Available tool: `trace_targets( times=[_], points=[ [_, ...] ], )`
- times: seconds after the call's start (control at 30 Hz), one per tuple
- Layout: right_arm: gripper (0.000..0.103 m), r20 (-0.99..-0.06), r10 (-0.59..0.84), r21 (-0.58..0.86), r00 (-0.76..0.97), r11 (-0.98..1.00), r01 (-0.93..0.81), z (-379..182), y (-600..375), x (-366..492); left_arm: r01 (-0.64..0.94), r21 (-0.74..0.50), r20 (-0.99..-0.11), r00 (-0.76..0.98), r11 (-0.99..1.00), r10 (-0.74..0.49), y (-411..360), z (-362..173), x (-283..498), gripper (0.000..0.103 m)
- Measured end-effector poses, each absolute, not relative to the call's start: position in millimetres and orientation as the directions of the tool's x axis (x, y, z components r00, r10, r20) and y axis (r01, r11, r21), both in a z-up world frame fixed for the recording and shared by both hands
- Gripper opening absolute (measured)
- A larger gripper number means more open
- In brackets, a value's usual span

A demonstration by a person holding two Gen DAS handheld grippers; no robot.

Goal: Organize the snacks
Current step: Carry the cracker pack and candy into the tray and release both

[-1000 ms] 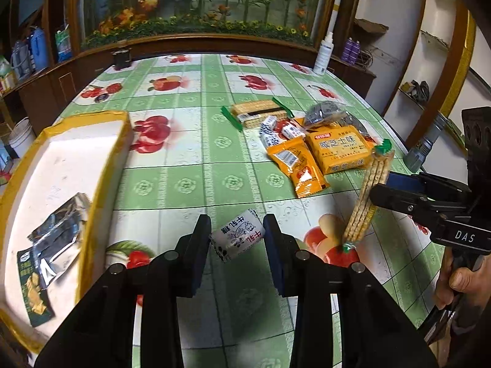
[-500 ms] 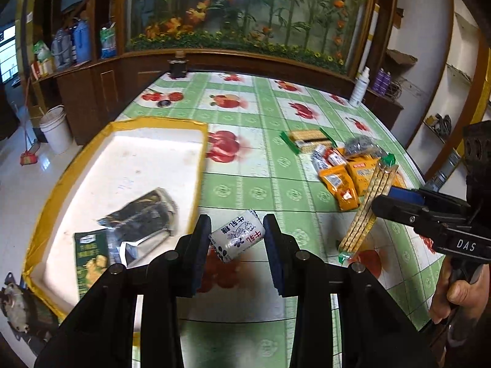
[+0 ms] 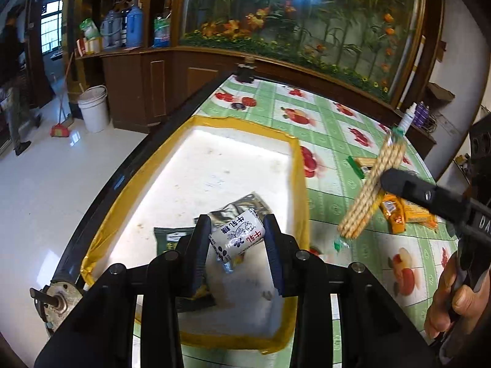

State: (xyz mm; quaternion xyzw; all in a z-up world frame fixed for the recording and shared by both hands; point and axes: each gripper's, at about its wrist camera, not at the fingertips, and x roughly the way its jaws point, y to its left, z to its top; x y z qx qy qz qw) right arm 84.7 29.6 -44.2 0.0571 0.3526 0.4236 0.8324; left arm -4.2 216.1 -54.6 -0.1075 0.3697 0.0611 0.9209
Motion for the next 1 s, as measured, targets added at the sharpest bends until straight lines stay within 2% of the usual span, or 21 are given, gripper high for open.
trace_targets(
  times=[0.17, 0.47, 0.6, 0.67, 0.77, 0.8, 0.83, 0.9, 0.93, 1.0],
  points=[
    [0.047, -0.536, 0.766, 0.419, 0.355, 0.607, -0.676, -50.3, 69.9, 97.2, -0.228, -0.159, -0.719, 0.693, 0.961, 0.046, 228.1, -71.5, -0.6, 0.033],
    [0.046, -0.617, 0.734, 0.391, 0.285, 0.6, -0.698, -81.5, 125.0, 109.1, -0.241, -0.147, -0.749, 0.661, 0.959, 0.051, 231.1, -85.8, 4.5, 0.033],
    [0.051, -0.638, 0.717, 0.385, 0.279, 0.612, -0.691, -89.4, 128.2, 111.6, -0.242, -0.118, -0.757, 0.65, 0.963, 0.071, 226.0, -86.9, 4.9, 0.033],
    [0.06, -0.633, 0.721, 0.392, 0.283, 0.614, -0.685, -88.8, 124.5, 112.1, -0.247, -0.113, -0.754, 0.652, 0.962, 0.079, 224.1, -85.3, 4.1, 0.033],
    [0.061, -0.621, 0.722, 0.392, 0.306, 0.623, -0.677, -83.5, 111.1, 112.0, -0.257, -0.112, -0.752, 0.654, 0.96, 0.087, 222.6, -81.6, 2.1, 0.034],
    [0.061, -0.614, 0.726, 0.399, 0.31, 0.624, -0.672, -81.6, 104.8, 112.4, -0.26, -0.111, -0.751, 0.654, 0.959, 0.09, 221.8, -80.1, 2.0, 0.041],
    [0.061, -0.609, 0.728, 0.403, 0.316, 0.627, -0.667, -79.6, 98.8, 111.9, -0.265, -0.104, -0.748, 0.656, 0.959, 0.1, 219.8, -78.2, 1.5, 0.052],
    [0.061, -0.598, 0.73, 0.41, 0.33, 0.633, -0.657, -75.0, 84.5, 111.4, -0.27, -0.088, -0.739, 0.663, 0.959, 0.118, 215.6, -74.3, 0.9, 0.067],
    [0.062, -0.593, 0.731, 0.414, 0.338, 0.636, -0.651, -72.9, 77.4, 110.7, -0.268, -0.082, -0.735, 0.666, 0.96, 0.123, 213.5, -72.6, 1.1, 0.071],
    [0.066, -0.585, 0.73, 0.422, 0.352, 0.645, -0.637, -69.7, 61.4, 109.6, -0.26, -0.065, -0.731, 0.67, 0.963, 0.131, 206.9, -68.4, 1.3, 0.072]
  ],
)
